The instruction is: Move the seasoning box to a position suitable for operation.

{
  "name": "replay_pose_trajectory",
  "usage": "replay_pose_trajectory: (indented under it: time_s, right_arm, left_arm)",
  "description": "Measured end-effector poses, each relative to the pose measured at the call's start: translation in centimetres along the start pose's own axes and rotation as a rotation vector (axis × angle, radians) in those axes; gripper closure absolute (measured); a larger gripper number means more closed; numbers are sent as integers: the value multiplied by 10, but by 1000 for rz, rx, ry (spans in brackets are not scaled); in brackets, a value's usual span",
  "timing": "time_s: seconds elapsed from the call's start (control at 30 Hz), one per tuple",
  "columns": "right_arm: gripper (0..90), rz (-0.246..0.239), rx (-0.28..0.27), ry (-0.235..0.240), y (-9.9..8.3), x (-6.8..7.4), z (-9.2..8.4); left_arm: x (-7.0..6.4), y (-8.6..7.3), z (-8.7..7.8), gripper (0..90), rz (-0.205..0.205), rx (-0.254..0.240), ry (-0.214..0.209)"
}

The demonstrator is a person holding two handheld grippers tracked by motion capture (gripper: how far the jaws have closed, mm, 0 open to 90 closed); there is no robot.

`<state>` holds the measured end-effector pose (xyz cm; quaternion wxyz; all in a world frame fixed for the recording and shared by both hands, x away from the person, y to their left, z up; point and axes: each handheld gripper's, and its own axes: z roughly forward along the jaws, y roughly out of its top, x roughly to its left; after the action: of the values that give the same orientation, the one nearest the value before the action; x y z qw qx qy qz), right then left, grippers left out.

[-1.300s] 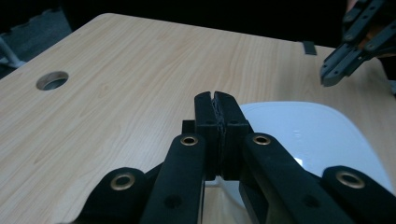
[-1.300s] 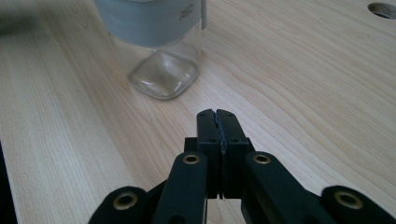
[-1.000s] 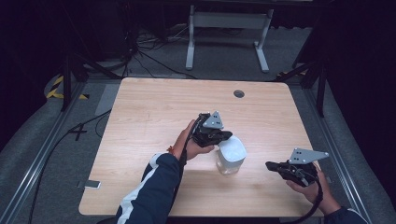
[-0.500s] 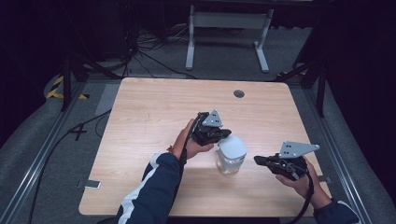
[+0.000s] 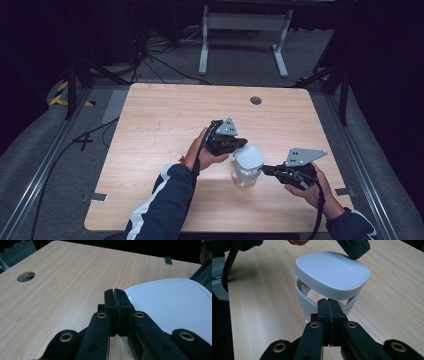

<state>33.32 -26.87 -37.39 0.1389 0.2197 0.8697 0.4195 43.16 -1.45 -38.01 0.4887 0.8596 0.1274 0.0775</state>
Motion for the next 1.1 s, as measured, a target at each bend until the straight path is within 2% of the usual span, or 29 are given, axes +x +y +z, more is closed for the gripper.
replay_pose_trajectory:
  time_s: [0.17, 0.3, 0.4, 0.47, 0.67, 0.7, 0.8, 0.87, 0.97, 1.1]
  right_arm:
    - [897, 5, -1, -4, 1, -1, 2]
    - [897, 4, -15, 3, 5, -1, 1]
    - [897, 4, -29, 9, 7, -3, 2]
    - [897, 1, -34, 10, 9, -5, 3]
    - [897, -12, -47, -5, 14, -7, 1]
    - [897, -7, -50, -5, 14, -8, 1]
    - [898, -2, -80, -22, 16, -11, -1]
    - [898, 2, -88, -25, 18, -12, -1]
    - [898, -3, -85, -28, 19, -14, 2]
    - [898, -4, -88, -38, 21, -17, 4]
  left_arm:
    - [0, -1, 1, 895, -19, -7, 0]
    - [0, -1, 0, 880, -15, -10, 7]
    - [0, -1, -5, 879, -3, -22, 16]
    - [0, -2, -9, 879, -13, -39, 19]
    - [1, -5, -20, 859, -9, -41, 53]
    - [1, -8, -29, 858, -21, -54, 58]
    - [-1, -16, -40, 845, -32, -63, 71]
    - [-3, -22, -47, 835, -20, -41, 92]
    - [-6, -30, -55, 826, -27, -44, 93]
    - [-9, -49, -72, 822, -43, -29, 123]
